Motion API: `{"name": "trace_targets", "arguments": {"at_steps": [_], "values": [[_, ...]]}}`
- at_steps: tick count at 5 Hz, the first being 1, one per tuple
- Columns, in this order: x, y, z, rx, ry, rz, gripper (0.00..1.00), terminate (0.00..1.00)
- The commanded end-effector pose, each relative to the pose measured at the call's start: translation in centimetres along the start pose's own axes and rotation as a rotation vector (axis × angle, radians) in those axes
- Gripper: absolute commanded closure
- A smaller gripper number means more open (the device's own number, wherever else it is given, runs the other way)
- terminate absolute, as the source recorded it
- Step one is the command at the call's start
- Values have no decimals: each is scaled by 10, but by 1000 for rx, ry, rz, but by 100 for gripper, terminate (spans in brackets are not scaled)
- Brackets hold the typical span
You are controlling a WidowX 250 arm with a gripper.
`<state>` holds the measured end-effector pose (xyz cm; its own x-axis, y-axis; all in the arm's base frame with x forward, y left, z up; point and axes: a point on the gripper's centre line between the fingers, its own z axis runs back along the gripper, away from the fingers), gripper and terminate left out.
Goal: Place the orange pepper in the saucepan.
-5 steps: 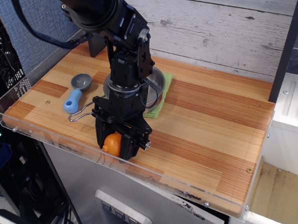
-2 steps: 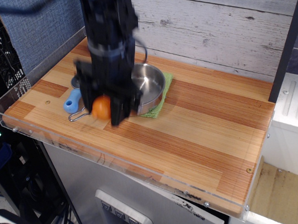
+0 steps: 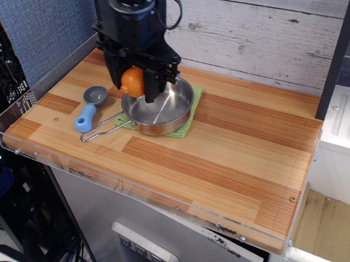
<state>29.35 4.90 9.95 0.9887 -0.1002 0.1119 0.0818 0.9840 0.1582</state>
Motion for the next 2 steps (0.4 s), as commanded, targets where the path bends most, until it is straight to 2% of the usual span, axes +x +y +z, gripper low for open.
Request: {"name": "trace_targets", "arguments": {"at_steps": [1,2], "values": [[40,23,-38,24,84,46,100,0],[44,19,-50,30,117,35,100,0]]}}
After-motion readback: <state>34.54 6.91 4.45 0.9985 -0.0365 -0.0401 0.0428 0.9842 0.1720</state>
